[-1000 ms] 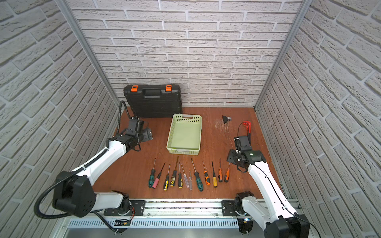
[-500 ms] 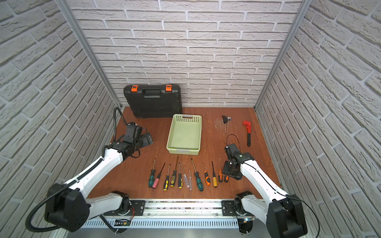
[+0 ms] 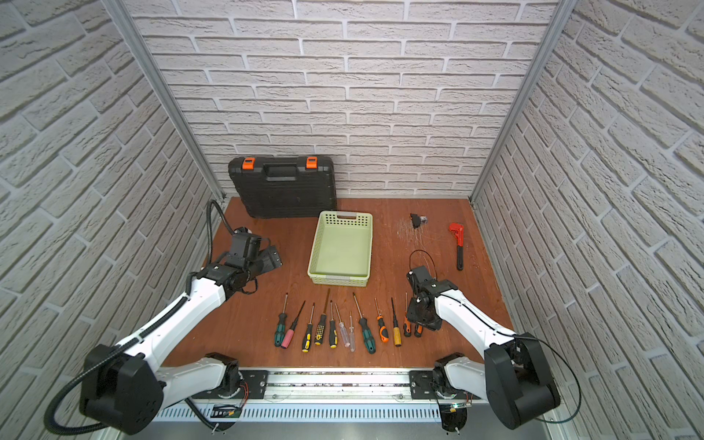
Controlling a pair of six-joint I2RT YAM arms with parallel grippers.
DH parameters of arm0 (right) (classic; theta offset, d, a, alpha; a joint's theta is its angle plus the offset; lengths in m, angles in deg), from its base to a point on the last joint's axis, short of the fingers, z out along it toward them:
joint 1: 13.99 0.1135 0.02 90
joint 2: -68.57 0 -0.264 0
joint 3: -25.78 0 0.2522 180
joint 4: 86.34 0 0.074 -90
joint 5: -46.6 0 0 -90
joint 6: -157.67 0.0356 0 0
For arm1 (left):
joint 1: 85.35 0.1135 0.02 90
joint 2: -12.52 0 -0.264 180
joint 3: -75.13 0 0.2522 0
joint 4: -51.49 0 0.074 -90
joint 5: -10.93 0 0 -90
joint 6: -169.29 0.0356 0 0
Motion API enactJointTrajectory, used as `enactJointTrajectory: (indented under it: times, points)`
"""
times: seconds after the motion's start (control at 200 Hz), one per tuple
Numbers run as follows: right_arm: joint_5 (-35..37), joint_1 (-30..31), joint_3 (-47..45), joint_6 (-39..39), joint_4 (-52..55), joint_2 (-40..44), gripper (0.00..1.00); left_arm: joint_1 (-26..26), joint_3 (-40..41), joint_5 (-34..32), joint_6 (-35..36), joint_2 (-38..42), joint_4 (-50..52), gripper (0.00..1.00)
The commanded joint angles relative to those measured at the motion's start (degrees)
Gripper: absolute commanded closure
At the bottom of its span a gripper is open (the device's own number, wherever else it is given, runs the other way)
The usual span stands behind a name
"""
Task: Put the screwdriver in the bin
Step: Pick up the screwdriver from the bottom-right of the table.
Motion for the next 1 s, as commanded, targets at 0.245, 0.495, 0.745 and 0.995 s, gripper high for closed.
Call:
enactJointTrajectory:
  times: [0.245,0.495,0.745,0.995]
  points:
    - [-0.3,0.4,-2.0,1.1,-3.1,-2.9,0.61,-0.1,0.7,-1.4,0.2,0.4,-2.1,0.02]
    - [-0.5,0.4,-2.3,1.5,-3.7,-4.0,0.7,0.3,0.4,-1.5,0.9,0.7,-2.2,0.02]
    - [0.8,0.4,-1.3,1.6,-3.0,-2.9,0.94,1.5,-0.6,-2.0,2.7,2.2,-1.5,0.02]
    - [4.5,0.4,5.2,-1.0,2.6,3.6,0.94,5.2,-2.6,-1.9,6.7,5.6,1.2,0.02]
